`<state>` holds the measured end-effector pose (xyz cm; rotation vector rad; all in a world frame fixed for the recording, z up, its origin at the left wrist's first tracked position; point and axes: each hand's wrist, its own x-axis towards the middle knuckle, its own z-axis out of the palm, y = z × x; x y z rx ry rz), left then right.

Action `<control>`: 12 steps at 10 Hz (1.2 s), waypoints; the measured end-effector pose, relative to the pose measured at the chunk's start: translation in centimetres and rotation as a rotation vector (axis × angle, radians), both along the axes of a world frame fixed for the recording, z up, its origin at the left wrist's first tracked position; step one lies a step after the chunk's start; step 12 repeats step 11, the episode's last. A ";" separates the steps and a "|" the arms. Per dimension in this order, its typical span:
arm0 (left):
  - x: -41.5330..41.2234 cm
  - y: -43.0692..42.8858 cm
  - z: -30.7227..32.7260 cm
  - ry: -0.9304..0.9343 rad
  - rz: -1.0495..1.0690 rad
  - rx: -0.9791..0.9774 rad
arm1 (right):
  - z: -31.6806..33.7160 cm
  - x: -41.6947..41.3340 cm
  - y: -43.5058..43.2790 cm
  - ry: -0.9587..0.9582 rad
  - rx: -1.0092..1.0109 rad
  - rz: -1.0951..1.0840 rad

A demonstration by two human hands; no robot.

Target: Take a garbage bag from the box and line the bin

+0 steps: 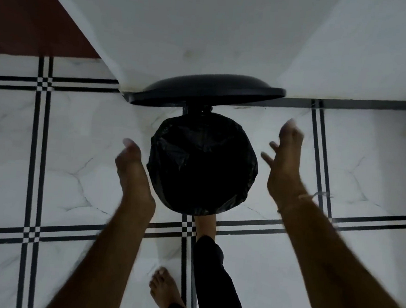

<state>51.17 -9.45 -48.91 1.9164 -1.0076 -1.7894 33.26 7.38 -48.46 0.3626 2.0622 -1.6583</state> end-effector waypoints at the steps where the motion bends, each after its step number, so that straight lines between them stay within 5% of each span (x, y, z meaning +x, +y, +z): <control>1: -2.4 -2.3 5.6 0.260 -0.059 -0.113 | 5.7 -3.7 -2.7 0.081 -0.139 0.161; 2: -4.0 -3.3 8.5 0.303 -0.275 -0.191 | 9.0 -4.8 -4.8 0.123 0.101 0.437; 4: -0.1 -0.2 6.9 0.019 -0.611 -0.313 | 8.1 0.5 -1.6 0.190 0.401 0.703; 8: 5.3 5.7 -7.6 -0.272 -0.785 -0.602 | -7.9 6.3 3.2 0.385 0.469 0.791; 12: 4.9 6.2 1.7 -0.450 -0.973 -0.637 | 0.8 3.8 3.6 0.355 0.528 0.945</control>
